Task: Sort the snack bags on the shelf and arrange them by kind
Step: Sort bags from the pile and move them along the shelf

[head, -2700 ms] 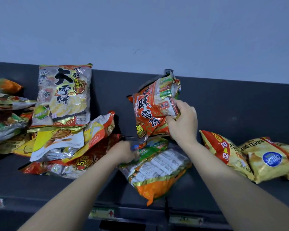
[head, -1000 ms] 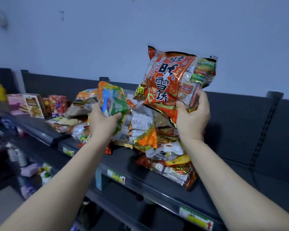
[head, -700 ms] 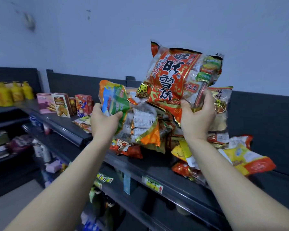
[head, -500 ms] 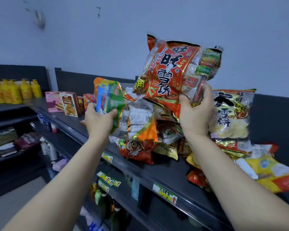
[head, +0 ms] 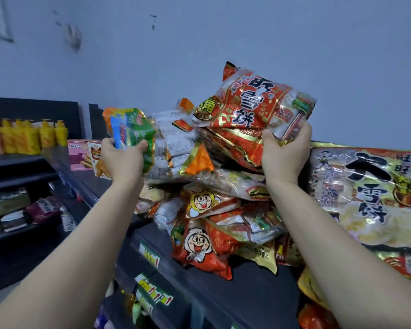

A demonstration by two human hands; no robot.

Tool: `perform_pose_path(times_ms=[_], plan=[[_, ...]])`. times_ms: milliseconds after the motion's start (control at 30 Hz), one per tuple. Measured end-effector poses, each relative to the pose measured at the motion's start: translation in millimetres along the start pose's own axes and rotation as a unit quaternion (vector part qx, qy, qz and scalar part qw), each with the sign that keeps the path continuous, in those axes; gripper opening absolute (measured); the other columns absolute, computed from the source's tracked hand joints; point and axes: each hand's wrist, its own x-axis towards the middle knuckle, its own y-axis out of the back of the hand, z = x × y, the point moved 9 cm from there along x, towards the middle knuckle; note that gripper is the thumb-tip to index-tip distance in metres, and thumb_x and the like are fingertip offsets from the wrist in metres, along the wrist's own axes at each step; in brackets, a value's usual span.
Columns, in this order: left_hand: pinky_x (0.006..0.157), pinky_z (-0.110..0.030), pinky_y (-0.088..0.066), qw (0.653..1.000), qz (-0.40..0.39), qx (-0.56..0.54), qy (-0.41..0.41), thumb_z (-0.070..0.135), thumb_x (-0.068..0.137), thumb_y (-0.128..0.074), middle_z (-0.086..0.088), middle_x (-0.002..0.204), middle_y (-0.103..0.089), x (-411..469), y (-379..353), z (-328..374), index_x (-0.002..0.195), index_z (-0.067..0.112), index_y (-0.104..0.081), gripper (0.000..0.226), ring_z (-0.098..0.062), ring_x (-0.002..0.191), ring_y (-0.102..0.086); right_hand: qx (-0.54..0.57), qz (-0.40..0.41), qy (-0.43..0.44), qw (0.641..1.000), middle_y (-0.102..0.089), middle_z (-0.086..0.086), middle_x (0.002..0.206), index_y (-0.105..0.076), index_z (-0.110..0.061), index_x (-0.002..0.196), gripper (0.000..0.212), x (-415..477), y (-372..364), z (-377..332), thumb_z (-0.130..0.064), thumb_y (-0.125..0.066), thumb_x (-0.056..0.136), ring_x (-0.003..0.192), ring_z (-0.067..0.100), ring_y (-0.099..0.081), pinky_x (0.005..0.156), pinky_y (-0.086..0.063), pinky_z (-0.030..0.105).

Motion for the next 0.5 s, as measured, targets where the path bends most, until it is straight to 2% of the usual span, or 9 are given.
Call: perform_pose_path(times_ms=[67, 167, 233, 300, 367, 433, 500], plan=[[0.085, -0.051, -0.056, 1.0, 0.007, -0.014, 0.02, 0.006, 0.077, -0.076, -0.002, 0.094, -0.061, 17, -6, -10, 0.084, 0.024, -0.043, 0.038, -0.025, 0.092, -0.066, -0.003, -0.004, -0.023, 1.0, -0.049, -0.011, 0.111, -0.041, -0.017, 0.136, 0.054, 9, -11, 9, -0.017, -0.068, 0.089, 0.099, 0.006, -0.051, 0.079, -0.04, 0.016], [0.081, -0.046, -0.057, 0.998, 0.001, -0.029, 0.063, 0.005, 0.078, -0.075, -0.005, 0.103, -0.061, 44, -16, -33, 0.101, 0.018, -0.042, 0.043, -0.024, 0.093, -0.065, -0.037, -0.006, -0.038, 0.999, -0.054, -0.006, 0.116, -0.032, -0.019, 0.142, 0.062, 23, -29, 21, -0.016, -0.065, 0.089, 0.107, 0.016, -0.058, 0.086, -0.046, 0.028], [0.073, -0.042, -0.058, 0.996, -0.01, 0.002, 0.09, 0.005, 0.078, -0.075, -0.009, 0.109, -0.06, 60, -23, -55, 0.106, 0.016, -0.039, 0.047, -0.023, 0.089, -0.064, -0.09, -0.023, -0.056, 0.994, -0.054, -0.002, 0.128, -0.02, -0.023, 0.15, 0.073, 31, -40, 32, -0.018, -0.062, 0.09, 0.113, 0.021, -0.056, 0.088, -0.046, 0.029], [0.071, -0.043, -0.057, 0.991, -0.032, 0.039, 0.127, 0.005, 0.079, -0.073, -0.013, 0.114, -0.056, 71, -31, -82, 0.108, 0.015, -0.036, 0.048, -0.027, 0.092, -0.062, -0.159, -0.069, -0.086, 0.981, -0.05, -0.008, 0.132, -0.012, -0.029, 0.153, 0.077, 32, -51, 50, -0.023, -0.059, 0.092, 0.113, 0.02, -0.054, 0.083, -0.046, 0.026], [0.069, -0.045, -0.057, 0.983, -0.052, 0.07, 0.159, 0.006, 0.079, -0.071, -0.017, 0.114, -0.054, 78, -37, -103, 0.11, 0.012, -0.036, 0.047, -0.031, 0.095, -0.061, -0.258, -0.143, -0.093, 0.951, -0.052, -0.008, 0.127, -0.027, -0.032, 0.149, 0.067, 30, -64, 70, -0.034, -0.059, 0.09, 0.115, 0.023, -0.055, 0.086, -0.05, 0.032], [0.077, -0.051, -0.057, 0.981, -0.052, 0.096, 0.16, 0.008, 0.076, -0.07, -0.018, 0.113, -0.057, 88, -38, -114, 0.11, 0.01, -0.038, 0.047, -0.033, 0.096, -0.062, -0.352, -0.2, -0.091, 0.91, -0.056, -0.002, 0.132, -0.043, -0.029, 0.139, 0.061, 26, -74, 85, -0.05, -0.061, 0.084, 0.119, 0.03, -0.055, 0.095, -0.046, 0.038], [0.086, -0.05, -0.055, 0.983, -0.044, 0.123, 0.128, 0.009, 0.074, -0.067, -0.016, 0.112, -0.058, 102, -38, -113, 0.115, 0.009, -0.042, 0.047, -0.032, 0.096, -0.062, -0.395, -0.214, -0.101, 0.888, -0.058, 0.001, 0.133, -0.049, -0.028, 0.133, 0.066, 26, -78, 93, -0.064, -0.058, 0.079, 0.119, 0.031, -0.055, 0.096, -0.045, 0.041]])
